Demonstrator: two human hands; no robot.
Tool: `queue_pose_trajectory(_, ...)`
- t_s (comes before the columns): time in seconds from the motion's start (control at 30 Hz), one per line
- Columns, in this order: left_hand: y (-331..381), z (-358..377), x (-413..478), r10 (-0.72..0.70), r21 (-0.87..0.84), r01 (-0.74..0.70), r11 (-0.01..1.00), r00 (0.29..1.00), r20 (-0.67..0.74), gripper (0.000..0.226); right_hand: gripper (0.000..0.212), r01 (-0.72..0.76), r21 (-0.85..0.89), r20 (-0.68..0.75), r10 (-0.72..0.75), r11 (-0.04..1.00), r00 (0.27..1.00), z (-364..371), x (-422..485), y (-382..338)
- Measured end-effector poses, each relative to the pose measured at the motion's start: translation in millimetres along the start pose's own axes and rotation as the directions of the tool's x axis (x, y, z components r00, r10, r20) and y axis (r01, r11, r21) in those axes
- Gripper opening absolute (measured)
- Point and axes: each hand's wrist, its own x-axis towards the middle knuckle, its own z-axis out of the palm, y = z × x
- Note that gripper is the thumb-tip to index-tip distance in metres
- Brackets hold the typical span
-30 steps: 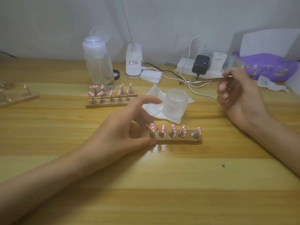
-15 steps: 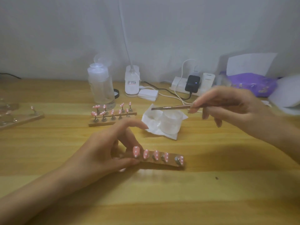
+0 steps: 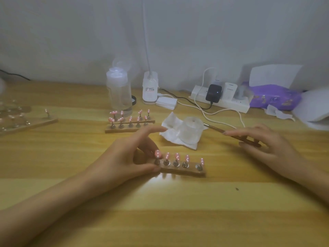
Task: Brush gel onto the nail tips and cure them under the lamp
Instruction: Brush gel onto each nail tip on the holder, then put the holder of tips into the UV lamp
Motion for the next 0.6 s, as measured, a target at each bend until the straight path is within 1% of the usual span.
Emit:
queue_pose_trajectory(0.1, 1, -1, 0, 0.001, 0.021, -0.001, 1.0, 1.0, -0.001, 0.081, 0.032, 0.04, -0.029, 0.096, -0.037, 0.999, 0.995, -1, 4, 1)
queue_pose_trajectory(0.17, 2, 1, 1, 0.011, 0.029, -0.011, 1.0, 1.0, -0.005, 0.081, 0.029, 0.073, -0.034, 0.178, -0.066, 0.997, 0.982, -3, 5, 2)
queue_pose_trajectory(0.23, 1, 3, 2, 0.033, 0.037, -0.032, 0.999, 0.999, -0.013, 0.078, 0.03, 0.065, -0.007, 0.25, -0.061, 0.998, 0.966, -5, 4, 1)
queue_pose_trajectory(0.27, 1, 3, 2, 0.047, 0.044, -0.046, 0.998, 0.999, -0.017, 0.077, 0.031, 0.041, 0.01, 0.244, -0.042, 0.999, 0.969, -5, 3, 0)
queue_pose_trajectory(0.33, 1, 4, 2, 0.083, 0.061, -0.081, 0.995, 0.996, -0.025, 0.074, 0.029, 0.007, 0.034, 0.13, -0.011, 0.999, 0.991, -6, 3, -7)
queue_pose_trajectory(0.37, 1, 4, 2, 0.101, 0.065, -0.1, 0.993, 0.995, -0.026, 0.073, 0.027, 0.01, 0.036, 0.072, -0.012, 0.999, 0.997, -5, 3, -12)
queue_pose_trajectory(0.4, 2, 5, 2, 0.118, 0.068, -0.116, 0.991, 0.993, -0.026, 0.072, 0.03, 0.025, 0.032, 0.058, -0.027, 0.999, 0.998, -2, 4, -21)
queue_pose_trajectory(0.5, 5, 9, 4, 0.195, 0.12, -0.19, 0.974, 0.98, -0.037, 0.068, 0.045, 0.088, 0.035, 0.185, -0.093, 0.995, 0.978, 17, 5, -45)
queue_pose_trajectory(0.53, 6, 11, 3, 0.219, 0.137, -0.213, 0.967, 0.975, -0.034, 0.068, 0.045, 0.086, 0.052, 0.202, -0.095, 0.995, 0.975, 24, 5, -51)
queue_pose_trajectory(0.6, 9, 14, 0, 0.252, 0.175, -0.243, 0.954, 0.967, -0.029, 0.068, 0.034, 0.051, 0.099, 0.161, -0.067, 0.994, 0.985, 33, 6, -57)
